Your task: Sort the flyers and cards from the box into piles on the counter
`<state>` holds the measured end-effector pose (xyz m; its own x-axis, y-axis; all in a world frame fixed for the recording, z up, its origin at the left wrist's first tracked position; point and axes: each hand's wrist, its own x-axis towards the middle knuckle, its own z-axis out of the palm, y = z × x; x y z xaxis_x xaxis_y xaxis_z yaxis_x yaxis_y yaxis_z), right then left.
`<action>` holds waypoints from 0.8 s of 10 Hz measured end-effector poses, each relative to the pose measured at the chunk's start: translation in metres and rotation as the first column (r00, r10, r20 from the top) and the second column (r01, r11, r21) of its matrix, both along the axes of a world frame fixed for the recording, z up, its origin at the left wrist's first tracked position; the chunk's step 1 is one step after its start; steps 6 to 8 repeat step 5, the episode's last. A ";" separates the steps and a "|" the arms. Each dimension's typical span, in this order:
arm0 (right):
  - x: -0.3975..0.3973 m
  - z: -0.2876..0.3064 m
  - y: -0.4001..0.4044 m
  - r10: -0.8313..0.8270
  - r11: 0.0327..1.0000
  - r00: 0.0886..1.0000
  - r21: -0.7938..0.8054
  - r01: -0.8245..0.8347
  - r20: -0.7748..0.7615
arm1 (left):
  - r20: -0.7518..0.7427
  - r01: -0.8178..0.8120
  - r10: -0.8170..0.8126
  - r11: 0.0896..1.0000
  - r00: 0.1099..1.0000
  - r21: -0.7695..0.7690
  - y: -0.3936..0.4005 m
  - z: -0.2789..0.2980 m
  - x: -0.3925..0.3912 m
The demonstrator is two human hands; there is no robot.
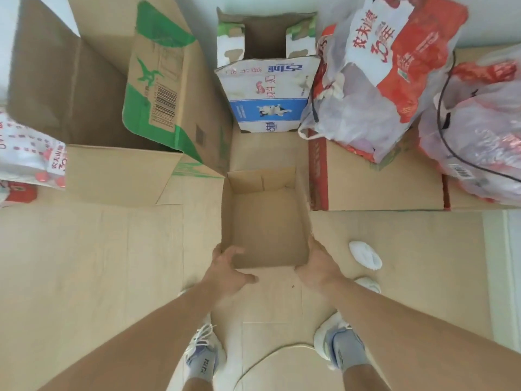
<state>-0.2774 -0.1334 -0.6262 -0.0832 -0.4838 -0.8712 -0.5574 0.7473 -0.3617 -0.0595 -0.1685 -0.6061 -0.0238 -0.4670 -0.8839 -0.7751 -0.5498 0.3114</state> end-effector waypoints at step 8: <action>-0.003 0.008 -0.029 -0.278 0.960 0.959 0.009 0.279 -0.052 | -0.151 -0.322 0.311 0.945 0.938 -0.052 -0.047 0.004 -0.047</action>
